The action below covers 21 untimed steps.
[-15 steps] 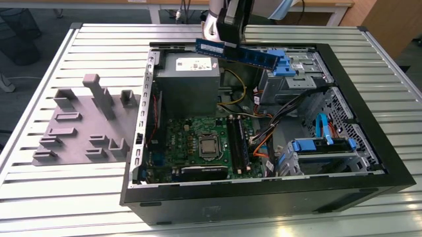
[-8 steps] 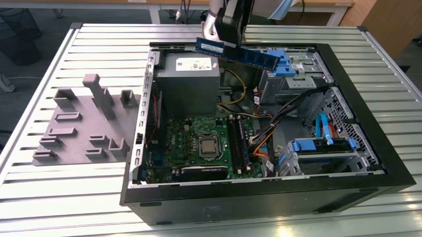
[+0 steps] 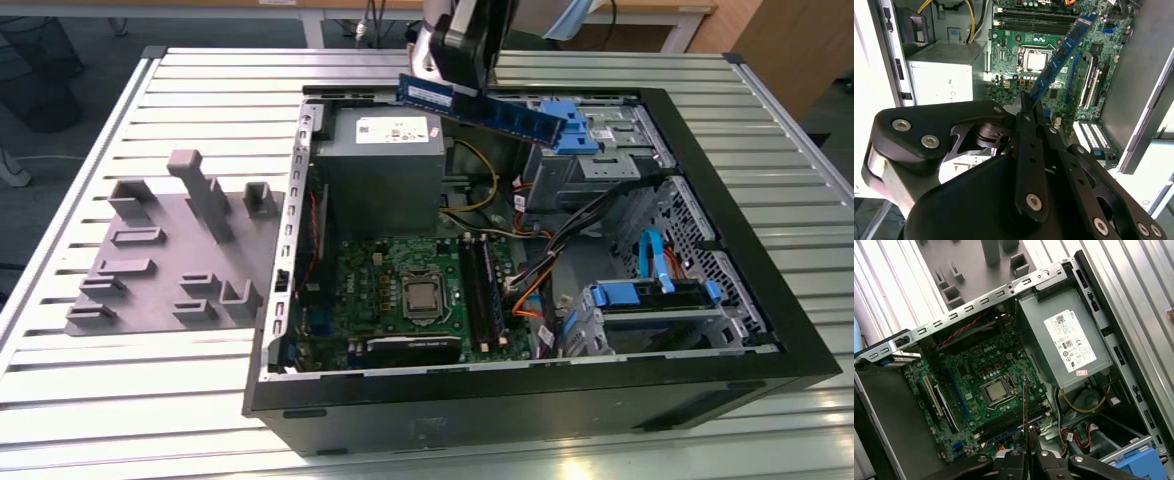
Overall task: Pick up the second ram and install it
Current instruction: 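Insert the second ram into the second slot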
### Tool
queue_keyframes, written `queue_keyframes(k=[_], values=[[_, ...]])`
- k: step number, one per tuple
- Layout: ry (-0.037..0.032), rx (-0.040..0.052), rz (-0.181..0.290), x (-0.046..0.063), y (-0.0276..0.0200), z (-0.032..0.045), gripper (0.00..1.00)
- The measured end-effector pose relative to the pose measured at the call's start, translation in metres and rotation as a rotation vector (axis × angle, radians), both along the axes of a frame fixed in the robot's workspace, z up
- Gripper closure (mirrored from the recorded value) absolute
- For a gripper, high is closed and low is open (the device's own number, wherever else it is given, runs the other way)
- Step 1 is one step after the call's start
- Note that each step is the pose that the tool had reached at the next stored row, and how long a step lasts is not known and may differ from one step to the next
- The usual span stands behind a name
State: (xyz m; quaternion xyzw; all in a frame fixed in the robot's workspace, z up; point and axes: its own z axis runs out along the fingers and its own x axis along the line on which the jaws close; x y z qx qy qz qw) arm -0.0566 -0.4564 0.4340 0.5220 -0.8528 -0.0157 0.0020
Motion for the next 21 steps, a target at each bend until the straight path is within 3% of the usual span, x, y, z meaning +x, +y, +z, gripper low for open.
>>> queue_keyframes(k=[21], values=[[0.0,0.0,-0.109,0.0,0.0,-0.0002,0.86]])
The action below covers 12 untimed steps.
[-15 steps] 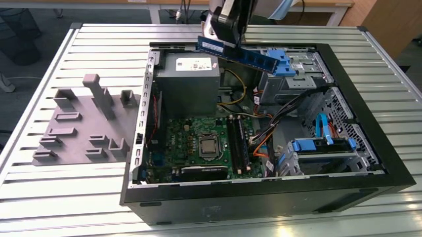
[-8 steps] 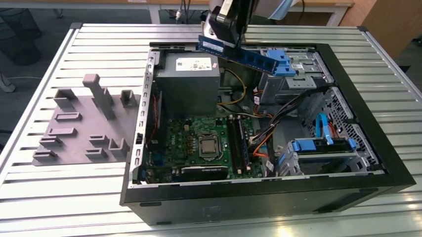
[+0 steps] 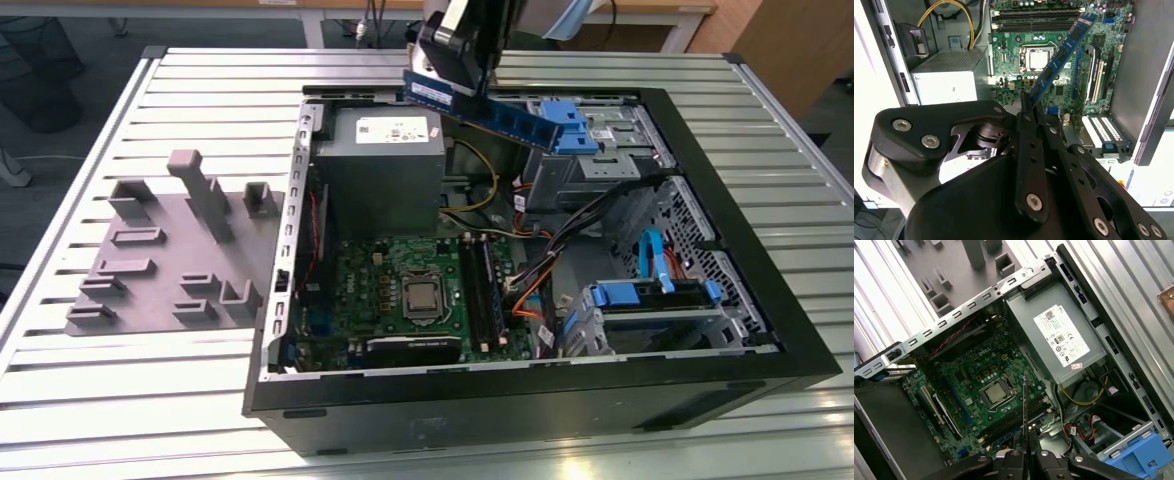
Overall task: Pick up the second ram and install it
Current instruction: 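Insert the second ram into the second slot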
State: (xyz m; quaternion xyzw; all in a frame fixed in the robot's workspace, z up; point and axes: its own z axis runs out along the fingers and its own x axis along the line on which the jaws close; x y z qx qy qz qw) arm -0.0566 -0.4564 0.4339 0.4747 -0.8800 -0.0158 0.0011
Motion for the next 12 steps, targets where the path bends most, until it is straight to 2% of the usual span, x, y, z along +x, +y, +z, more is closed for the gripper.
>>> queue_keyframes(k=[6,12], values=[[0.0,0.0,-0.025,0.0,0.0,-0.0001,0.86],[0.0,0.0,-0.026,0.0,0.0,-0.0001,0.86]])
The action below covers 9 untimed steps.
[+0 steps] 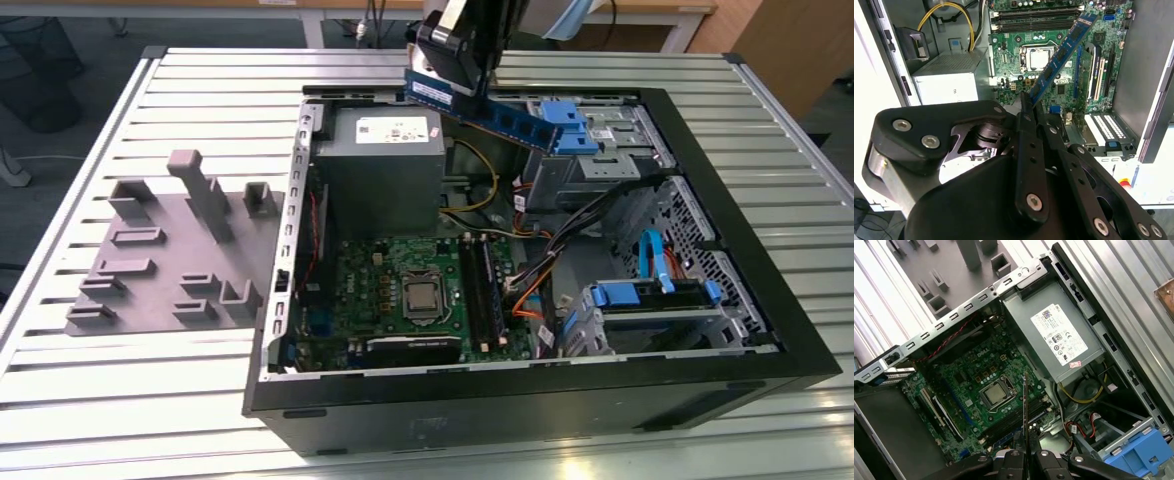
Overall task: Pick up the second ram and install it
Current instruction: 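Insert the second ram into the second slot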
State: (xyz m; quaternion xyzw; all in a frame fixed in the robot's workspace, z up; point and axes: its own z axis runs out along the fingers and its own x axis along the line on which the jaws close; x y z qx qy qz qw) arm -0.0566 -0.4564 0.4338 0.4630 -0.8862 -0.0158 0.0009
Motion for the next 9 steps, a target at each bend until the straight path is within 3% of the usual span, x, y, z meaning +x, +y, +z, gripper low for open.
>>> queue_keyframes(k=[9], values=[[0.0,0.0,-0.004,0.0,0.0,0.0,0.86]])
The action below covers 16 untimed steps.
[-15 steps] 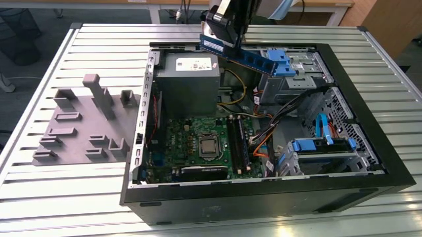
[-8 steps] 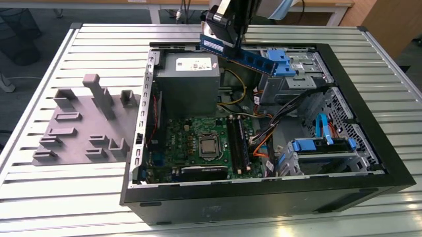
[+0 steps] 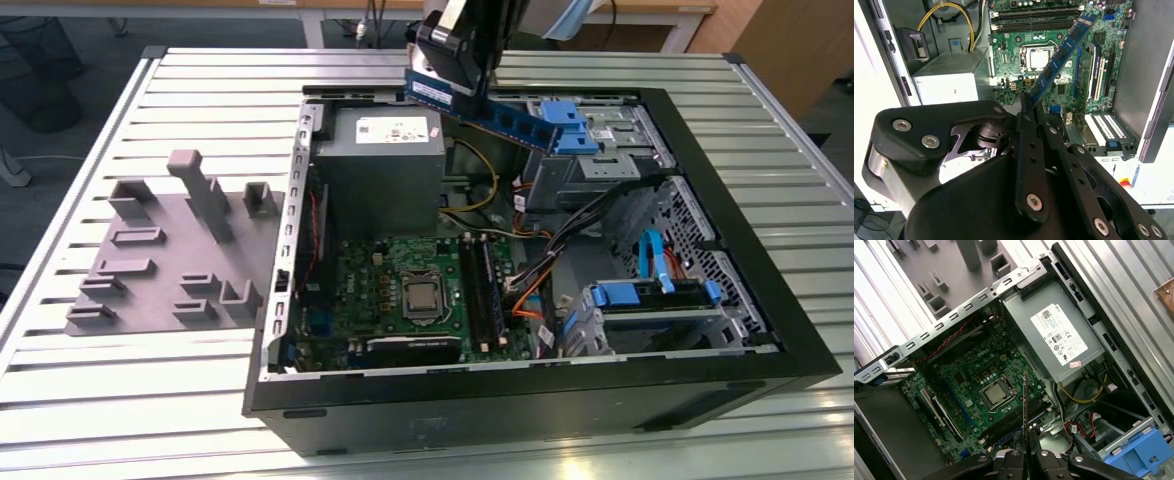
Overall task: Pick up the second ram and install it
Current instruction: 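Insert the second ram into the second slot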
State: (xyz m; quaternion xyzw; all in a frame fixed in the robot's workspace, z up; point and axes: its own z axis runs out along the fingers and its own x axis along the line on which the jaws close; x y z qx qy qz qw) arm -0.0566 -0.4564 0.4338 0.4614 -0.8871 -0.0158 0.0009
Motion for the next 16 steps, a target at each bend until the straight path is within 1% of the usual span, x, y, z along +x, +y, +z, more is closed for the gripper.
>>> queue_keyframes(k=[10,16], values=[[-0.0001,-0.0001,-0.064,0.0,0.0,-0.0004,0.86],[-0.0001,-0.0001,-0.078,0.0001,0.0,-0.0005,0.86]])
